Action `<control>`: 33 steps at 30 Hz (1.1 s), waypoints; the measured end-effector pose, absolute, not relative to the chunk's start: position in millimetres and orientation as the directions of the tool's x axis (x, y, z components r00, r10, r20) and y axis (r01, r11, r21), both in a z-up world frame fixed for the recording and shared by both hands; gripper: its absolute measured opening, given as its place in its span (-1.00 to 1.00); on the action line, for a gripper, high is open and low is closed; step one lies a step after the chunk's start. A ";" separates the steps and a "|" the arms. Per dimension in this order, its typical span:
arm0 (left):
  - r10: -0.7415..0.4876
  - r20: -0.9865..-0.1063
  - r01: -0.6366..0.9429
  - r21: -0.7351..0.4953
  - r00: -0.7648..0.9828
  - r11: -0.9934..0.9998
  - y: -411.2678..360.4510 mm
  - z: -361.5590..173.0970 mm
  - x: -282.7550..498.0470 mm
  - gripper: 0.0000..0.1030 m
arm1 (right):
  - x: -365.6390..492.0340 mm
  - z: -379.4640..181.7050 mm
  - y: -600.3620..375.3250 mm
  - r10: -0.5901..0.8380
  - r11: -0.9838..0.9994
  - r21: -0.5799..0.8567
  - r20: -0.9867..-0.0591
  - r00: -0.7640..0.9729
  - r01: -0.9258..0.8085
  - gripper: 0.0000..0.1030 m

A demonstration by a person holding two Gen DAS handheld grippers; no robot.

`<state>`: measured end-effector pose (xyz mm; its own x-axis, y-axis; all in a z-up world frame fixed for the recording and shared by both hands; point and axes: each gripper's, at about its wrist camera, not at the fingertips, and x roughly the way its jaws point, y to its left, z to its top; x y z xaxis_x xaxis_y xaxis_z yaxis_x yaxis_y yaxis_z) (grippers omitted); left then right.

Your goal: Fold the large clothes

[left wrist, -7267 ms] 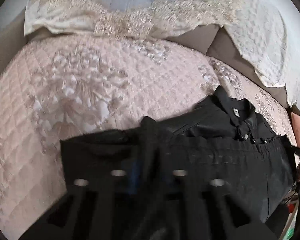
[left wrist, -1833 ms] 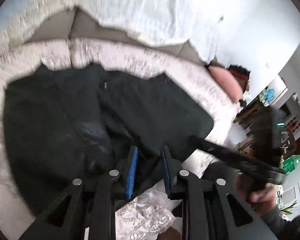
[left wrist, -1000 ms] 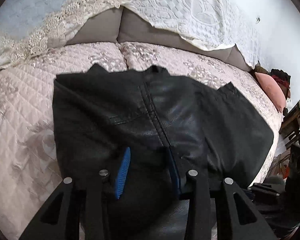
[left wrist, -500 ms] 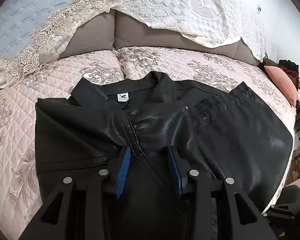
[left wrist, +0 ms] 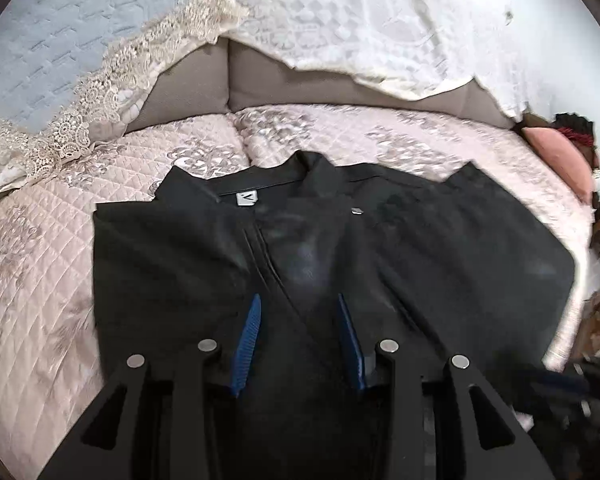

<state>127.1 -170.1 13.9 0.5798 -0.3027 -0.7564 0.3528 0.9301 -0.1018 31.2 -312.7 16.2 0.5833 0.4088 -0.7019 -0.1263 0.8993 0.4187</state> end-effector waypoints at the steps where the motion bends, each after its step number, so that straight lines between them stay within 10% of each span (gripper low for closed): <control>1: -0.294 -0.756 0.350 -0.092 0.584 0.932 -167.8 17.9 118.5 -0.21 | 29.5 19.5 -311.7 0.411 0.898 0.419 -0.696 0.589 -0.133 -0.63; 33: -0.124 -0.835 0.273 0.033 0.536 0.961 -149.0 1.9 56.3 -0.21 | 42.6 -26.7 -280.2 0.437 0.892 0.433 -0.754 0.491 -0.129 -0.63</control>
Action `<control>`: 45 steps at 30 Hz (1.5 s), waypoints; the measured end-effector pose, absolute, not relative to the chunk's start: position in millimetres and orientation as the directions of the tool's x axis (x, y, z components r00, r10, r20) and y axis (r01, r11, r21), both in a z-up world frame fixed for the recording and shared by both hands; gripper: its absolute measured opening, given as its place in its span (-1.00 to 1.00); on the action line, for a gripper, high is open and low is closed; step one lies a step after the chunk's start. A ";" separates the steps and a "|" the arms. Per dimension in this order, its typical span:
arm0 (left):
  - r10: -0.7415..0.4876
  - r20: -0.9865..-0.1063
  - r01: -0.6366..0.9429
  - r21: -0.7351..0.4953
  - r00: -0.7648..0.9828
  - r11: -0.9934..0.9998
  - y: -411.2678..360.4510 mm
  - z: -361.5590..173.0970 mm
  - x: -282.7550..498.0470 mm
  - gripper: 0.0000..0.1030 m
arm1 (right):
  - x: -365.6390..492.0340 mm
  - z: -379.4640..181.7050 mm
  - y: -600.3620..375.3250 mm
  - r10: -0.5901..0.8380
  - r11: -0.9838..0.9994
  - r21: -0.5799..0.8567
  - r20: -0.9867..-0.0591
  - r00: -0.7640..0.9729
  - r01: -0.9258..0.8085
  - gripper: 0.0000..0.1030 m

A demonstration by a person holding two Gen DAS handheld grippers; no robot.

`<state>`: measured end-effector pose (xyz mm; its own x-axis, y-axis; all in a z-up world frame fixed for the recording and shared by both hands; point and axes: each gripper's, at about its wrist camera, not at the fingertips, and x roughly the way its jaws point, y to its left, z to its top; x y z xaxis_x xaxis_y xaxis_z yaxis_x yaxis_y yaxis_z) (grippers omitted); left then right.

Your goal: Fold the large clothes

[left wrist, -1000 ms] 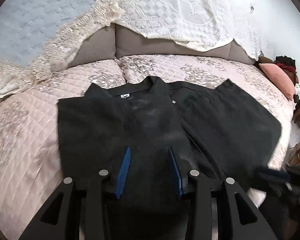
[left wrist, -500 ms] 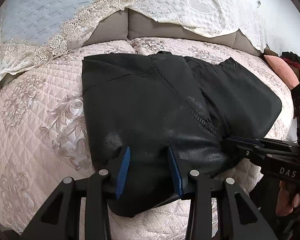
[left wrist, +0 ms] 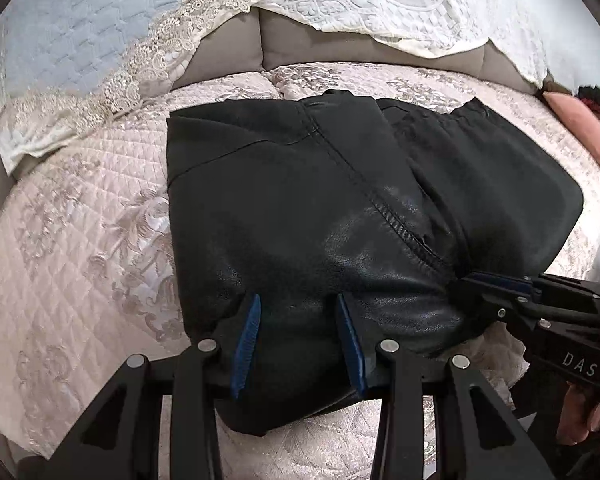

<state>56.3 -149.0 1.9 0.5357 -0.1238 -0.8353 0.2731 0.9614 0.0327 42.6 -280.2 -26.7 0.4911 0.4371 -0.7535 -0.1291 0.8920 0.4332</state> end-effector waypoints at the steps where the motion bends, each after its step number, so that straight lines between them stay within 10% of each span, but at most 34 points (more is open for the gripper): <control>1: -0.112 -0.835 0.270 0.045 0.538 0.962 -150.5 3.3 56.1 -0.21 | 42.4 -27.1 -280.6 0.439 0.891 0.436 -0.753 0.491 -0.127 -0.63; 25: -0.111 -0.778 0.273 0.079 0.618 0.959 -167.1 29.8 66.9 -0.21 | 26.6 5.5 -310.3 0.403 0.896 0.434 -0.710 0.578 -0.092 -0.58; 30: -0.138 -0.791 0.292 0.054 0.596 0.955 -175.1 1.7 89.2 -0.21 | 20.3 3.4 -349.0 0.347 0.892 0.452 -0.710 0.613 0.019 -0.11; 45: -0.190 -0.780 0.289 -0.012 0.597 0.957 -181.8 14.9 128.1 -0.22 | -6.0 -19.8 -462.8 0.284 0.675 0.657 -0.652 0.703 0.336 0.30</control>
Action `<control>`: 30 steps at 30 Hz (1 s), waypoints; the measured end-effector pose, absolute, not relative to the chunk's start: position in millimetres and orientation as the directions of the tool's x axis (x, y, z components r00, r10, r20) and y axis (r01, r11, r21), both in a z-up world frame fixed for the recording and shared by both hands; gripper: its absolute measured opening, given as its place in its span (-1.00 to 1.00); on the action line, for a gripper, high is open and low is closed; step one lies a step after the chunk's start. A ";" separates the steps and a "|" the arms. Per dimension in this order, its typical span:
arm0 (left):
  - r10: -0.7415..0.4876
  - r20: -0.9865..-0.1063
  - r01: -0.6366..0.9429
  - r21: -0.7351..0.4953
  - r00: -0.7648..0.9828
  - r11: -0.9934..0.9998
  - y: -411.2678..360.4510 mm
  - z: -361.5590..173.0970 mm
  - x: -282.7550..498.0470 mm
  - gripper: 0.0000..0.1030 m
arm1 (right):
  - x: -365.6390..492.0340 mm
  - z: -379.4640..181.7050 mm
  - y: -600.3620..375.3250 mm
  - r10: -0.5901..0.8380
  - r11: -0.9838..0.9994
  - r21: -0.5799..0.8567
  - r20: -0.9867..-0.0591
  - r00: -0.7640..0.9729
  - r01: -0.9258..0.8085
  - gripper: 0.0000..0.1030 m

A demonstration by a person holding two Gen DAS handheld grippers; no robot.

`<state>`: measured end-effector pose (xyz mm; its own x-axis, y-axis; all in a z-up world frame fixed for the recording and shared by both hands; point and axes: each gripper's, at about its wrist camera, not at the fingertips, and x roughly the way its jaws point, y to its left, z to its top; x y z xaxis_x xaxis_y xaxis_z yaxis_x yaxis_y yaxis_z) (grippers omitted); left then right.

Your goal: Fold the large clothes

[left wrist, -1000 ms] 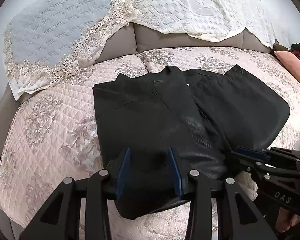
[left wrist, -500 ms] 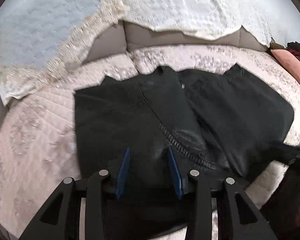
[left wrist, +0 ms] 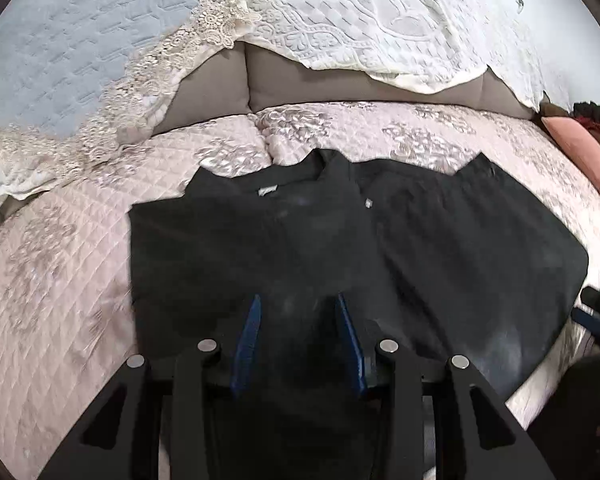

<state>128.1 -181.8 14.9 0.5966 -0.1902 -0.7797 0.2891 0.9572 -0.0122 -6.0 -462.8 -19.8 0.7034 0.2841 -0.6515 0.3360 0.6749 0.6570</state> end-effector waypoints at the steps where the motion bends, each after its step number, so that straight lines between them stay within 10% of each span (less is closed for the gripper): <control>1: -0.191 -0.786 0.285 -0.019 0.588 0.958 -185.4 12.6 134.8 -0.22 | -3.3 -22.4 -467.1 0.277 0.665 0.659 -0.654 0.704 0.350 0.31; 14: -0.166 -0.796 0.303 0.023 0.582 0.953 -212.8 -18.8 145.4 -0.20 | 46.2 -41.9 -508.9 0.270 0.573 0.729 -0.599 0.754 0.374 0.30; 20: -0.149 -0.783 0.308 0.056 0.604 0.950 -216.1 -20.8 143.1 -0.20 | 50.3 -19.8 -513.5 0.309 0.585 0.749 -0.561 0.768 0.312 -0.51; 30: -0.287 -0.765 0.267 -0.155 0.577 0.951 -169.7 11.3 135.5 -0.21 | 80.7 90.6 -385.4 0.501 0.727 0.680 -0.436 0.748 -0.090 -0.57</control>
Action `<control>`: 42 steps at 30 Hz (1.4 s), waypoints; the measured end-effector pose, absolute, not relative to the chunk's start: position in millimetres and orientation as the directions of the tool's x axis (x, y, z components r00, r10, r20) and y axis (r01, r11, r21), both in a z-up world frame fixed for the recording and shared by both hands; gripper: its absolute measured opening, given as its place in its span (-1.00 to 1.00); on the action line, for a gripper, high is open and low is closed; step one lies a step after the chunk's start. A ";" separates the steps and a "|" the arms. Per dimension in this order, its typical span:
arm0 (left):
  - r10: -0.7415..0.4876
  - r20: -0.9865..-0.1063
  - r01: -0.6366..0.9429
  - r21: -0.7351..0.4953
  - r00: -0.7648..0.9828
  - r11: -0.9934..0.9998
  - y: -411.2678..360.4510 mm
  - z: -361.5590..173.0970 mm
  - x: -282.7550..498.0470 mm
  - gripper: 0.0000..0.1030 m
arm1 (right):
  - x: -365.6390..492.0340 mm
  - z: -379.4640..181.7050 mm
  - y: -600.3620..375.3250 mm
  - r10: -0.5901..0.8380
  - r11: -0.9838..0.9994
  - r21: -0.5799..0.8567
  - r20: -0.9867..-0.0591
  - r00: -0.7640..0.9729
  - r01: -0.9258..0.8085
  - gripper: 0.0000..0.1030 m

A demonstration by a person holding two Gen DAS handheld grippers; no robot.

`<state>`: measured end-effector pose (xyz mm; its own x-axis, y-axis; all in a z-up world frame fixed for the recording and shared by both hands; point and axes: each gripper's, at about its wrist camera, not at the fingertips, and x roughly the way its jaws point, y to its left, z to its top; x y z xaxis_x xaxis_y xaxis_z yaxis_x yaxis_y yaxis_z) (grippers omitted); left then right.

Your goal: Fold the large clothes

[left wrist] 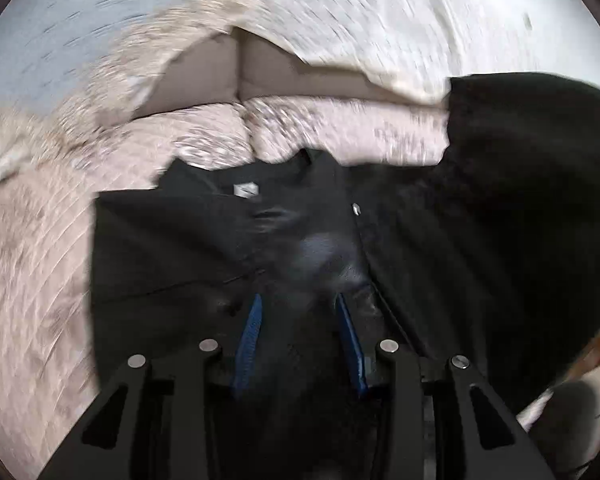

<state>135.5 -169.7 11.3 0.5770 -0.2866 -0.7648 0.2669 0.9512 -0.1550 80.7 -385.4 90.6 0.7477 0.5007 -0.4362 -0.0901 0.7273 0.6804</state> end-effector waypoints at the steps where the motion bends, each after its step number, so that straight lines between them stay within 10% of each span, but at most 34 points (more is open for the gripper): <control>1: -0.284 -0.748 0.246 -0.166 0.599 0.955 -155.2 20.4 128.8 -0.21 | 84.0 95.1 -368.0 0.527 0.730 0.671 -0.435 0.730 -0.128 -0.57; 19: -0.242 -0.699 0.091 -0.246 0.673 0.965 -26.7 55.4 84.2 -0.21 | 94.0 -10.2 -179.5 0.635 0.772 0.528 -0.660 0.401 -0.354 -0.52; 26: -0.311 -0.704 0.210 -0.229 0.639 0.951 -73.4 58.1 137.2 -0.18 | 77.5 8.3 -174.8 0.643 0.764 0.494 -0.643 0.416 -0.416 -0.05; 33: -0.257 -0.779 0.170 -0.194 0.572 0.966 -55.3 11.4 128.2 -0.17 | 52.5 28.5 -218.3 0.660 0.750 0.514 -0.558 0.503 -0.416 -0.08; 36: -0.241 -0.780 0.131 -0.203 0.578 0.970 -42.3 14.7 111.3 -0.22 | 65.2 15.4 -217.2 0.614 0.790 0.482 -0.611 0.500 -0.380 -0.48; 42: -0.345 -0.645 0.183 -0.307 0.682 0.934 -42.3 75.9 65.4 -0.22 | 77.2 -8.9 -196.1 0.569 0.818 0.412 -0.682 0.459 -0.401 -0.49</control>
<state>65.4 -42.3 75.9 0.6822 -0.3451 -0.6446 0.1827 0.9341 -0.3067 77.2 -196.1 -8.9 0.4592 0.5687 -0.6824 -0.4007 0.8182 0.4122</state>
